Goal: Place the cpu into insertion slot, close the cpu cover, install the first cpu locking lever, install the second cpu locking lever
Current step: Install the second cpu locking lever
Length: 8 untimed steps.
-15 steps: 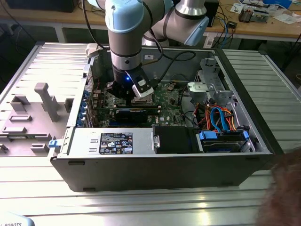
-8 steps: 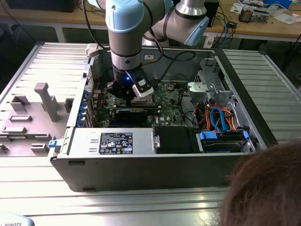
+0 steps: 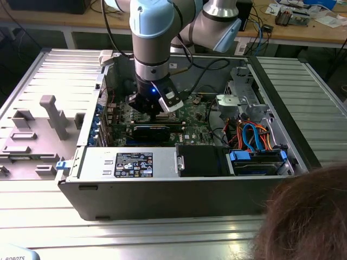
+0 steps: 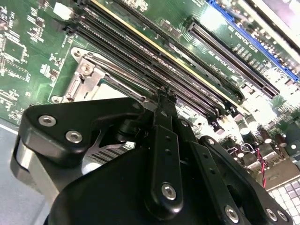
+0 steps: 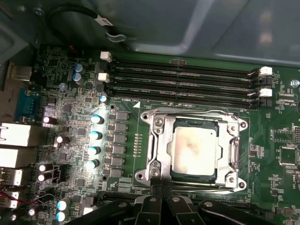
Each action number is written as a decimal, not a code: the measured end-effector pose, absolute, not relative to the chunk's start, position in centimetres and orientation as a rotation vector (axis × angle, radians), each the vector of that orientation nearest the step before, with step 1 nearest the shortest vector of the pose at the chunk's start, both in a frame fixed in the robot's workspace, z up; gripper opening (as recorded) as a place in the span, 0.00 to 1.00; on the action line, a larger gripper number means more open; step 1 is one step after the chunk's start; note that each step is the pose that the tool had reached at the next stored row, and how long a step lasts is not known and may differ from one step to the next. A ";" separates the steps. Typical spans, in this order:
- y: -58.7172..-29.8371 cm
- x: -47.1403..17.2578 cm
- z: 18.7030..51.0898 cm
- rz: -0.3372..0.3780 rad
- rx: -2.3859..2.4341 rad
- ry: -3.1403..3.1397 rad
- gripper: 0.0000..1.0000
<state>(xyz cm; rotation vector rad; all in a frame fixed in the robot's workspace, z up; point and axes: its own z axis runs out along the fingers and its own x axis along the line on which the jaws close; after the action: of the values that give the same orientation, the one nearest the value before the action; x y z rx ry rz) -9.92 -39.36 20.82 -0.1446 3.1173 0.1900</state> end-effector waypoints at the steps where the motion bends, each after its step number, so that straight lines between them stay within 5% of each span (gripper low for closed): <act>1: -39.4 -9.9 20.8 0.190 -0.145 3.117 0.11; 8: -39.4 -9.3 20.8 0.184 -0.145 3.118 0.11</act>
<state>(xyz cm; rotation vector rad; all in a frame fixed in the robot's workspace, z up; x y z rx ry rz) -9.26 -39.35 20.82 -0.1446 3.1179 0.1836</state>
